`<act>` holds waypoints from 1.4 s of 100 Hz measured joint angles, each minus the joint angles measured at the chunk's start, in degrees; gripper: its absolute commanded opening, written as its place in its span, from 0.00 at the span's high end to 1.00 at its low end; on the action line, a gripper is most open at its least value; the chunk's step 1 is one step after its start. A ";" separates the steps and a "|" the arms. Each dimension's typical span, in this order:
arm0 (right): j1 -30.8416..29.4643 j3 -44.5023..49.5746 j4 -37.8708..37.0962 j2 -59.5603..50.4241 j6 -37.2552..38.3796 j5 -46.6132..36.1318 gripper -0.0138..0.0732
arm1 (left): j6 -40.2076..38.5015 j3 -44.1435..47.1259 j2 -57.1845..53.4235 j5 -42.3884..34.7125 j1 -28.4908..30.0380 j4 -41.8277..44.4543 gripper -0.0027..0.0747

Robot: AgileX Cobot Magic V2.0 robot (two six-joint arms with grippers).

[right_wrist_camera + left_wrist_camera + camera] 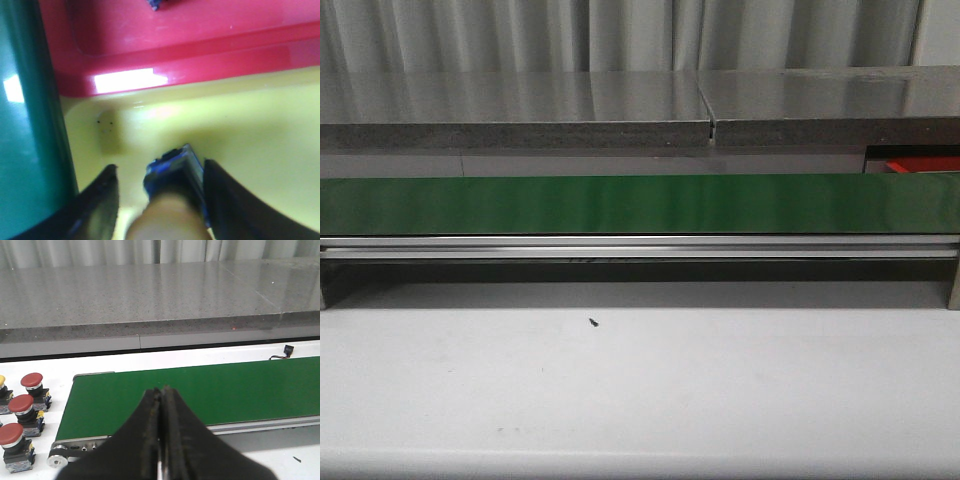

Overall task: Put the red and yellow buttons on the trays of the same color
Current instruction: 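Place the yellow-capped button into the yellow tray and withdraw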

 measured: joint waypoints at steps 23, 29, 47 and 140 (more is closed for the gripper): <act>0.00 0.00 -0.52 -0.85 0.00 0.11 0.23 | 0.00 0.00 0.00 0.00 0.00 0.00 0.99; 0.00 0.00 -0.52 -2.23 0.00 -0.28 0.23 | 0.00 0.00 0.00 0.00 0.00 0.00 0.99; 0.00 0.00 0.50 -10.88 -0.39 -1.73 0.23 | 0.00 0.00 0.00 0.00 0.00 0.00 0.99; 12.77 41.89 4.22 -77.93 -6.32 -10.74 0.86 | 0.00 0.00 0.00 0.00 0.00 0.00 0.99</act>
